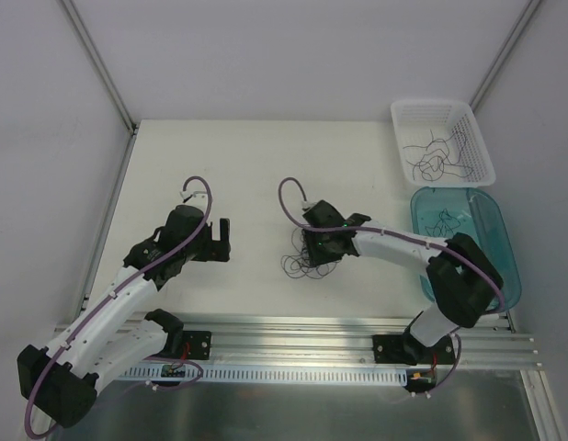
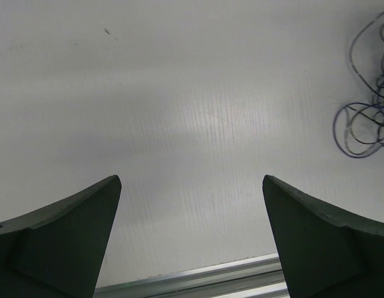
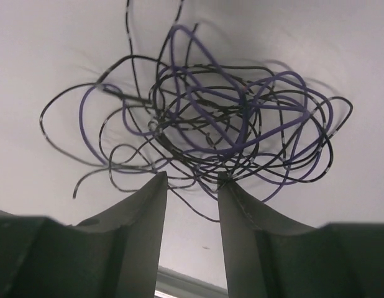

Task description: Untangle the cables

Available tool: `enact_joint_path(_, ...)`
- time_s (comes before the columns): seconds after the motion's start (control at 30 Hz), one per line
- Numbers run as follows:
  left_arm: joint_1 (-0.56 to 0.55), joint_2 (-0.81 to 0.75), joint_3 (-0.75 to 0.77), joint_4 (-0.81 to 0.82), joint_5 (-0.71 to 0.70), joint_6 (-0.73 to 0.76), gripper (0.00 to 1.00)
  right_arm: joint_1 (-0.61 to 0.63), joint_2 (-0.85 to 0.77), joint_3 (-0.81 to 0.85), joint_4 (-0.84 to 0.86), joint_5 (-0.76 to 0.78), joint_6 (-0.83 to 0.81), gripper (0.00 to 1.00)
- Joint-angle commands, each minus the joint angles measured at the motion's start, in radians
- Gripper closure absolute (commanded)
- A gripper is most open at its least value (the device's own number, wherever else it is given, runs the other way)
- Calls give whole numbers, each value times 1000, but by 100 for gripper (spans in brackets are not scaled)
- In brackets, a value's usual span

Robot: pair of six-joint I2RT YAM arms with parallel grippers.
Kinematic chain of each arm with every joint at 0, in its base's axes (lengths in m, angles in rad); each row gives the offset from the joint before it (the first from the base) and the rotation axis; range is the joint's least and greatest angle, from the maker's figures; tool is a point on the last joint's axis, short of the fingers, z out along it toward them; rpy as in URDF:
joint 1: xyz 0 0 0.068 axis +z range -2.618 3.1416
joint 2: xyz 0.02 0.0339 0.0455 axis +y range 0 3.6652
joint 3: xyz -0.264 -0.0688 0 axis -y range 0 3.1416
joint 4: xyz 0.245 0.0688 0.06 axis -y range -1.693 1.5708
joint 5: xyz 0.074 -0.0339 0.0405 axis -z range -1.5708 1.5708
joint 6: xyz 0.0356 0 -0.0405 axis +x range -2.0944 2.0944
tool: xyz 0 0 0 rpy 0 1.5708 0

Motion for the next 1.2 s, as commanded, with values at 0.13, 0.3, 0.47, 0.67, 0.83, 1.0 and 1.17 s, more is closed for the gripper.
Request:
enact_joint_path(0.13,13,-23,-17,41,95,13,1,175,151,292,26,27,-45,51)
enact_joint_path(0.3,11,-44,-32,99,225,11,1,194,19,248,28,53,1,28)
enact_joint_path(0.47,-15,9,-11,153,300,-79,1,195,-206,54,117,163,131,24)
enact_joint_path(0.67,-200,181,96,171,117,-219,1,192,-406,-147,236,270,304,11)
enact_joint_path(0.83,-300,367,199,173,11,-326,1,194,-513,-256,272,350,389,6)
enact_joint_path(1.0,-363,545,296,173,-78,-392,2,192,-593,-335,319,382,421,5)
enact_joint_path(1.17,-418,710,366,179,-111,-434,6,192,-599,-384,373,364,424,5)
